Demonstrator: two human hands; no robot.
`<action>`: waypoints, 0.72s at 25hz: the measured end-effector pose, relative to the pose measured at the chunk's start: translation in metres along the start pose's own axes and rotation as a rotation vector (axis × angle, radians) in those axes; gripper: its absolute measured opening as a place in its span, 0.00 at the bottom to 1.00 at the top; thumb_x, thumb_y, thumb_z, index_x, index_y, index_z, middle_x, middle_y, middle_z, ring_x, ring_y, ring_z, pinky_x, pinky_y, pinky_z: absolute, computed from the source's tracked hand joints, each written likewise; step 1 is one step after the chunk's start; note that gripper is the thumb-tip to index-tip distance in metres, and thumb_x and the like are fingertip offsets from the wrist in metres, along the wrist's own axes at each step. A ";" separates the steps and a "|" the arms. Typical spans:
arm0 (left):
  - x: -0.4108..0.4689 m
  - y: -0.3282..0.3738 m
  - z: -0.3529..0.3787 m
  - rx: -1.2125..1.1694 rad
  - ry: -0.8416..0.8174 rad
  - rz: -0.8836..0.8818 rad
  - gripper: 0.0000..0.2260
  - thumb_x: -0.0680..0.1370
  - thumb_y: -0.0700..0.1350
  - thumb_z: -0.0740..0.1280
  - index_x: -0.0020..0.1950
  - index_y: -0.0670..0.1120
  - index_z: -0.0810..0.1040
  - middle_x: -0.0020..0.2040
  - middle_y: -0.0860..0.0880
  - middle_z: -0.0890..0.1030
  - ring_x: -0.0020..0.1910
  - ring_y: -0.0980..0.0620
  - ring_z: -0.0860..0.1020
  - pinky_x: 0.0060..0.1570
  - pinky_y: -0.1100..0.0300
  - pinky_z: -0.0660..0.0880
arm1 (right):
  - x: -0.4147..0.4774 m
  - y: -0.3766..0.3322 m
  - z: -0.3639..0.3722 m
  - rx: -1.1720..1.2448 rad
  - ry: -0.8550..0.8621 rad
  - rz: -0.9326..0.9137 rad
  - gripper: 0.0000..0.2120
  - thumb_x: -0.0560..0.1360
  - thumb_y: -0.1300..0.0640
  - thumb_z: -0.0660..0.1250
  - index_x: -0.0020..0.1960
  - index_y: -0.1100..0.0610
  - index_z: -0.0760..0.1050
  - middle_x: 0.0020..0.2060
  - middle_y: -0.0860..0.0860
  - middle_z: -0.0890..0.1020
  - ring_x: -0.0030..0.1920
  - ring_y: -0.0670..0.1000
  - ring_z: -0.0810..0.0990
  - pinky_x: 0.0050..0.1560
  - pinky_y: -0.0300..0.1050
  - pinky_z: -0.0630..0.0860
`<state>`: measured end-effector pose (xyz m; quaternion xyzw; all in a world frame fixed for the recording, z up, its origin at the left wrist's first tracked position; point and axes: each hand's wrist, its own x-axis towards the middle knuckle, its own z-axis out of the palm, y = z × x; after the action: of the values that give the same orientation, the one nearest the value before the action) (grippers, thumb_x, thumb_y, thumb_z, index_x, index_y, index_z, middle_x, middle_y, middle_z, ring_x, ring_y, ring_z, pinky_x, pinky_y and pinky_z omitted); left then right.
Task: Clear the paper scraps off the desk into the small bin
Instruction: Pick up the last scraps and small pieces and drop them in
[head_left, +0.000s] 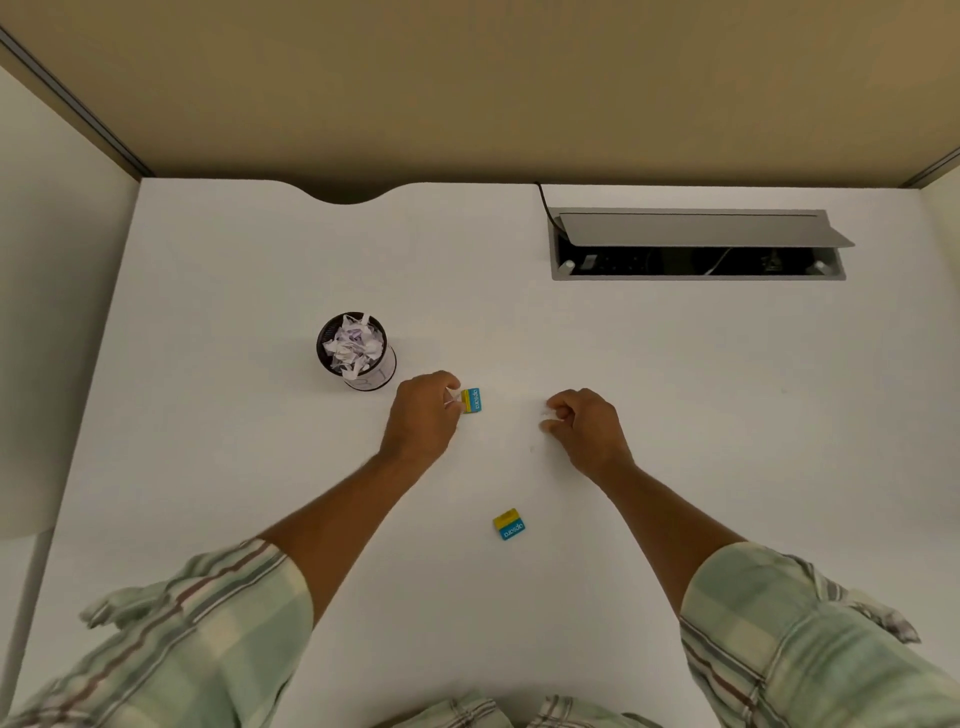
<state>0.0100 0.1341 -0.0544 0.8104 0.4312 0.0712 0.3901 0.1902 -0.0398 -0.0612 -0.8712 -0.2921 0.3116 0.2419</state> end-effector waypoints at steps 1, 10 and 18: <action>0.002 -0.003 0.001 -0.001 -0.003 -0.028 0.09 0.74 0.39 0.74 0.54 0.43 0.84 0.46 0.46 0.85 0.44 0.51 0.82 0.43 0.63 0.75 | 0.000 0.000 0.001 -0.008 -0.001 -0.009 0.09 0.74 0.57 0.74 0.54 0.53 0.81 0.46 0.48 0.78 0.45 0.46 0.76 0.46 0.32 0.69; 0.011 -0.006 0.009 0.069 -0.057 -0.043 0.06 0.76 0.40 0.73 0.52 0.41 0.85 0.51 0.44 0.86 0.48 0.50 0.83 0.49 0.56 0.81 | 0.004 -0.003 0.014 -0.248 -0.023 -0.092 0.07 0.79 0.61 0.62 0.44 0.56 0.77 0.43 0.51 0.77 0.42 0.51 0.77 0.43 0.45 0.77; 0.017 -0.002 0.012 0.195 -0.103 -0.074 0.08 0.80 0.39 0.65 0.50 0.39 0.84 0.49 0.40 0.80 0.48 0.44 0.80 0.45 0.52 0.77 | -0.012 -0.002 0.007 -0.157 -0.030 -0.065 0.09 0.73 0.63 0.63 0.36 0.53 0.72 0.30 0.46 0.76 0.32 0.47 0.74 0.31 0.41 0.72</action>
<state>0.0246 0.1408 -0.0674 0.8306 0.4452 -0.0273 0.3335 0.1771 -0.0449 -0.0601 -0.8728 -0.3473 0.2929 0.1783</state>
